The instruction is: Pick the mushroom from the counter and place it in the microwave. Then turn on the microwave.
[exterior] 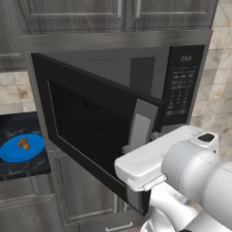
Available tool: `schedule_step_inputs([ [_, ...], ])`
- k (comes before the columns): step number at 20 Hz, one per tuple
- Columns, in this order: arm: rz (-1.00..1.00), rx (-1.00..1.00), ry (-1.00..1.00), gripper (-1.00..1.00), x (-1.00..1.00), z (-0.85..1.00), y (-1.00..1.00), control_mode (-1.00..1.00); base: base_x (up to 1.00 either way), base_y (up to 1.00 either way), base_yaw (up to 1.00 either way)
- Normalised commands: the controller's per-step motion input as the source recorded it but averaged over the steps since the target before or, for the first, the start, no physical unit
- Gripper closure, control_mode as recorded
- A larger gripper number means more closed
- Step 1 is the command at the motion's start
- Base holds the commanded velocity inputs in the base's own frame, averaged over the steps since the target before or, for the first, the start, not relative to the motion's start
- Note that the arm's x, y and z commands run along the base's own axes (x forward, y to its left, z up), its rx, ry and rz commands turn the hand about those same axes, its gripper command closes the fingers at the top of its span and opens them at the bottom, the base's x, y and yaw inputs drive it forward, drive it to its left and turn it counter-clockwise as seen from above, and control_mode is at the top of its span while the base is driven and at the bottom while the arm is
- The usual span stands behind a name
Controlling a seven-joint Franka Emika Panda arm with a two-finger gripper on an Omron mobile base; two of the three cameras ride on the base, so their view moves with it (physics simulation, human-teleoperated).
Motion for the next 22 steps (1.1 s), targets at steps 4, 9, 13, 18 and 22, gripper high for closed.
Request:
schedule_step_inputs([
  [4, -0.46, 0.04, -0.11, -1.00, -1.00, 0.00, -0.48, -1.00, 0.00, 0.00, 0.00],
  [9, -0.33, 0.03, -0.12, -1.00, -1.00, 0.00, -0.73, -1.00, 0.00, 0.00, 0.00],
  [13, -0.27, 0.01, -0.18, -1.00, -1.00, 0.00, -0.75, -1.00, 0.00, 0.00, 0.00],
  [18, -0.05, 0.00, -0.05, -1.00, -0.60, 0.31, -0.24, -1.00, 0.00, 0.00, 0.00],
  [22, 0.01, 0.01, 0.00, -1.00, -0.02, 0.41, -0.10, -1.00, 0.00, 0.00, 0.00],
])
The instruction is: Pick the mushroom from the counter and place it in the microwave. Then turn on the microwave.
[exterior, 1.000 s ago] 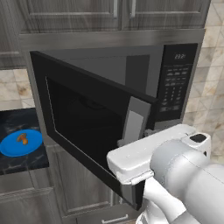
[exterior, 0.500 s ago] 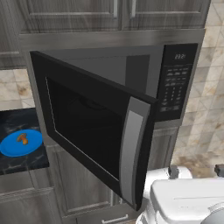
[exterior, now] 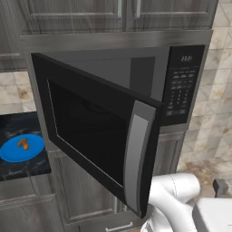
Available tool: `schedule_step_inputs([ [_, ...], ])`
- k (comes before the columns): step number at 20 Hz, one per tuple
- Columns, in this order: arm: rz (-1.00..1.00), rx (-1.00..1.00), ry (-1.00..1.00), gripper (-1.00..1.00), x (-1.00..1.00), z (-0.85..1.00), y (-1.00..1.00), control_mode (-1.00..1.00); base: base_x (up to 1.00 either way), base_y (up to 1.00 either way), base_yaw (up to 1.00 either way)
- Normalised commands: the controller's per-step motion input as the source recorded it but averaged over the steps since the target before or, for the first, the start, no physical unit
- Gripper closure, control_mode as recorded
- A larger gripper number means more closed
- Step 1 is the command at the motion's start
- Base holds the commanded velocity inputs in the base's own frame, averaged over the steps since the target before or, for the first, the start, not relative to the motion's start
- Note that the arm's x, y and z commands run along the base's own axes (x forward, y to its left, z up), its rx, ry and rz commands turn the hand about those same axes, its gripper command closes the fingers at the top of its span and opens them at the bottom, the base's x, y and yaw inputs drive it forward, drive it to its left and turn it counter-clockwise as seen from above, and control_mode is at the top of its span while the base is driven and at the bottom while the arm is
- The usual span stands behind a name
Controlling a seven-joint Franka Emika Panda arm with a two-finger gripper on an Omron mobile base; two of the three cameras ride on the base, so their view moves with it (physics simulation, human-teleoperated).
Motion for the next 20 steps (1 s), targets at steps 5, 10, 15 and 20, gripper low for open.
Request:
schedule_step_inputs([
  [5, 0.02, 0.00, 0.00, -1.00, 0.00, 0.25, -0.18, -1.00, 0.00, 0.00, 0.00],
  [10, 0.01, 0.00, 0.00, -1.00, 0.02, 0.01, -0.47, -1.00, 0.00, 0.00, 0.00],
  [15, 0.00, 0.00, 0.00, -1.00, 0.17, 0.00, -0.53, -1.00, 0.00, 0.00, 0.00],
  [20, 0.00, 0.00, 0.01, -1.00, 0.30, 0.00, -0.44, -1.00, 0.00, 0.00, 0.00],
])
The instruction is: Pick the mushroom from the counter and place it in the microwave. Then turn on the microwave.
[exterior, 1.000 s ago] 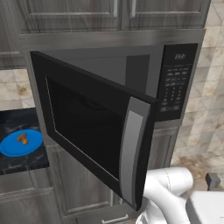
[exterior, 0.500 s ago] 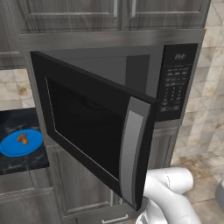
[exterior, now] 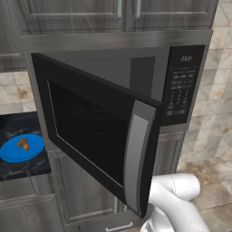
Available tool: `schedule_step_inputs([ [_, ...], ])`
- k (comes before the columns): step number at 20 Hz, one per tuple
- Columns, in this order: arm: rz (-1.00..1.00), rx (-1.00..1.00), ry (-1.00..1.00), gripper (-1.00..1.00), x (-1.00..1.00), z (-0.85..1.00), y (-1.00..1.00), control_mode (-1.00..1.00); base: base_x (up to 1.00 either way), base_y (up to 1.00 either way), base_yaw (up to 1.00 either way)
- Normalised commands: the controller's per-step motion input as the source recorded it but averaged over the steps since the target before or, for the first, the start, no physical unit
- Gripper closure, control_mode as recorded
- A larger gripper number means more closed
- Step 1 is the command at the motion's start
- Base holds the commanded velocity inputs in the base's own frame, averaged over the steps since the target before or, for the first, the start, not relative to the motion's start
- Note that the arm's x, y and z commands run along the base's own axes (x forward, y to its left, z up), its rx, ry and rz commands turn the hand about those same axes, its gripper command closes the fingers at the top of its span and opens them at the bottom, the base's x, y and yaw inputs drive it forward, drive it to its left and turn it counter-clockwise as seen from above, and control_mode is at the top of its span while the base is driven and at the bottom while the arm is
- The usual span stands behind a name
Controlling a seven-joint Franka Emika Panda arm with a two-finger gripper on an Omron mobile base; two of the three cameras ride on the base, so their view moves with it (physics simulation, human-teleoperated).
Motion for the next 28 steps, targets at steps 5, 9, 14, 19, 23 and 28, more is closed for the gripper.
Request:
schedule_step_inputs([
  [5, 0.00, 0.00, 0.04, -1.00, 0.41, 0.00, -0.23, -1.00, 0.00, 0.00, 0.00],
  [9, 0.02, 0.00, 0.06, -1.00, 0.42, 0.00, -0.05, -1.00, 0.00, 0.00, 0.00],
  [14, 0.05, 0.00, 0.08, -1.00, 0.38, 0.00, 0.00, -1.00, 0.00, 0.00, 0.00],
  [19, 0.10, 0.00, 0.14, -1.00, 0.10, -0.01, -0.02, -1.00, 0.00, 0.00, 0.00],
  [23, 0.16, 0.00, 0.15, -1.00, 0.00, 0.00, -0.03, -1.00, 0.00, 0.00, 0.00],
  [28, 0.02, 0.00, 0.02, -1.00, -0.01, 0.00, 0.00, 1.00, -0.21, 0.00, 0.05],
])
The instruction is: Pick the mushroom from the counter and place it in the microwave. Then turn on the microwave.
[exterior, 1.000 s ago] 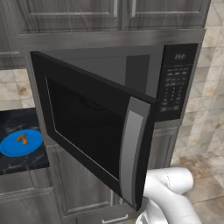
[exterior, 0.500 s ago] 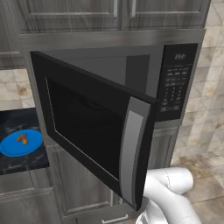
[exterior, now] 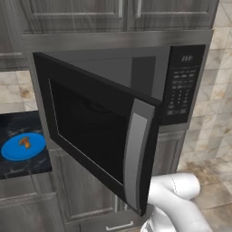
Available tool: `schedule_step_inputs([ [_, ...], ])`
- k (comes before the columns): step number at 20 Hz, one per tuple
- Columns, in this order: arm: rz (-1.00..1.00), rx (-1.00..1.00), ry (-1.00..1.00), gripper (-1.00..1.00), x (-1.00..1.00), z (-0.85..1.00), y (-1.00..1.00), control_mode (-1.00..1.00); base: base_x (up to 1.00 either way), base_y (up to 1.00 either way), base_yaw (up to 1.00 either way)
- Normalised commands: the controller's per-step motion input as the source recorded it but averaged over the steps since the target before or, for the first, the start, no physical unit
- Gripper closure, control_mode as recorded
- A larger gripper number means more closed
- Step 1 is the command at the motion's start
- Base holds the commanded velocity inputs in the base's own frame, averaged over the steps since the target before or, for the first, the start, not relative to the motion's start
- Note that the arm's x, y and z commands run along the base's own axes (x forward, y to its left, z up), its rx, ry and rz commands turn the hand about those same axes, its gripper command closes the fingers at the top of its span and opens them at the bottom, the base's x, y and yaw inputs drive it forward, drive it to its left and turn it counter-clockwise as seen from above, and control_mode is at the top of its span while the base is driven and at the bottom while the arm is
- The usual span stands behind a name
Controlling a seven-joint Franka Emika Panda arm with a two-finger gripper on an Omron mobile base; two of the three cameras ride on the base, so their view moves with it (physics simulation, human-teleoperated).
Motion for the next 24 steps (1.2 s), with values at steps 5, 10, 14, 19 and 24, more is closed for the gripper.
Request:
schedule_step_inputs([
  [5, 0.00, 0.00, 0.00, -1.00, 0.00, 0.00, 0.00, 1.00, -0.57, 0.01, 0.00],
  [10, 0.00, 0.00, 0.00, -1.00, 0.00, 0.00, 0.00, 1.00, -0.68, 0.05, 0.00],
  [14, 0.00, 0.00, 0.00, -1.00, 0.00, 0.00, 0.00, 1.00, -0.64, 0.28, 0.00],
  [19, 0.00, 0.00, 0.00, -1.00, 0.00, 0.00, 0.00, 1.00, -0.42, 0.84, 0.00],
  [24, 0.00, 0.00, 0.00, -1.00, 0.00, 0.00, 0.00, 1.00, -0.27, 0.99, 0.00],
])
